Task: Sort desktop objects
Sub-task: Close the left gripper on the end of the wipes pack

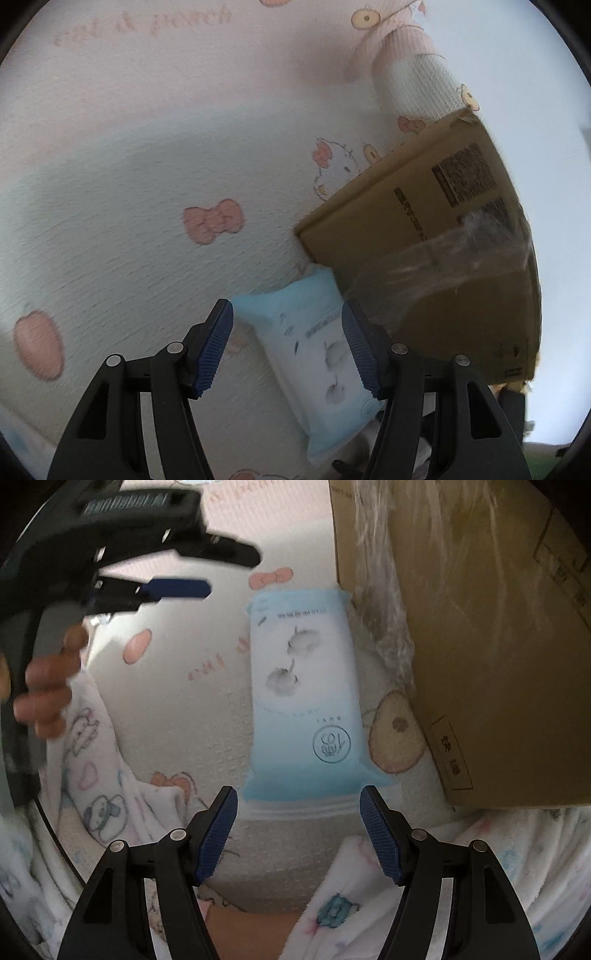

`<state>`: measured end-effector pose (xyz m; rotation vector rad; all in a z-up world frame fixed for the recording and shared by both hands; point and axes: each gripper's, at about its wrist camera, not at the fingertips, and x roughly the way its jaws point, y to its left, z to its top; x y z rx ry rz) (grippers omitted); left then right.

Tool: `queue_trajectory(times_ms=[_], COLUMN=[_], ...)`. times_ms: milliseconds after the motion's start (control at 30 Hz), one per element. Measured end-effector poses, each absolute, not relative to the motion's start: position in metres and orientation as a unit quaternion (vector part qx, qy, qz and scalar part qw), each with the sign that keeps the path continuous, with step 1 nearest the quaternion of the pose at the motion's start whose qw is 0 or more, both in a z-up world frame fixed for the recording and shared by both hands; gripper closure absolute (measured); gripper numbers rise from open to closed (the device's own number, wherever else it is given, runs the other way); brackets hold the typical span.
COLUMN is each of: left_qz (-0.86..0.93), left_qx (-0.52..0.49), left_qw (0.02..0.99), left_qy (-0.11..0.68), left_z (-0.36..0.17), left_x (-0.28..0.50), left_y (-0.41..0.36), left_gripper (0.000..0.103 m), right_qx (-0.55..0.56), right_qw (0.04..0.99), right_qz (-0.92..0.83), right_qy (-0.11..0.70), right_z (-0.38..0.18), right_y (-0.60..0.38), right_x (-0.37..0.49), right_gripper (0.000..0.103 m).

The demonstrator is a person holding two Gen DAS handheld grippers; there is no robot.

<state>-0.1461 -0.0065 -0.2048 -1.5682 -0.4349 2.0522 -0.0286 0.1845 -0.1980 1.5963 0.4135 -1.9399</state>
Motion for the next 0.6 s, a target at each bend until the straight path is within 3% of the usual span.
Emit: queue_trajectory(times_ms=[400, 600], left_qz=[0.722, 0.722], left_qx=[-0.609, -0.614], left_qw=[0.327, 0.318], left_qy=[-0.027, -0.002], left_z=[-0.22, -0.221], left_x=[-0.164, -0.151], left_y=[0.044, 0.037], left_gripper=[0.038, 0.052], right_qx=[0.625, 0.615], right_qw=[0.279, 0.285], right_qz=[-0.707, -0.704], right_qy=[0.18, 0.214], right_z=[-0.217, -0.218], right_y=[0.18, 0.174], right_x=[-0.034, -0.032], right_gripper=[0.036, 0.036])
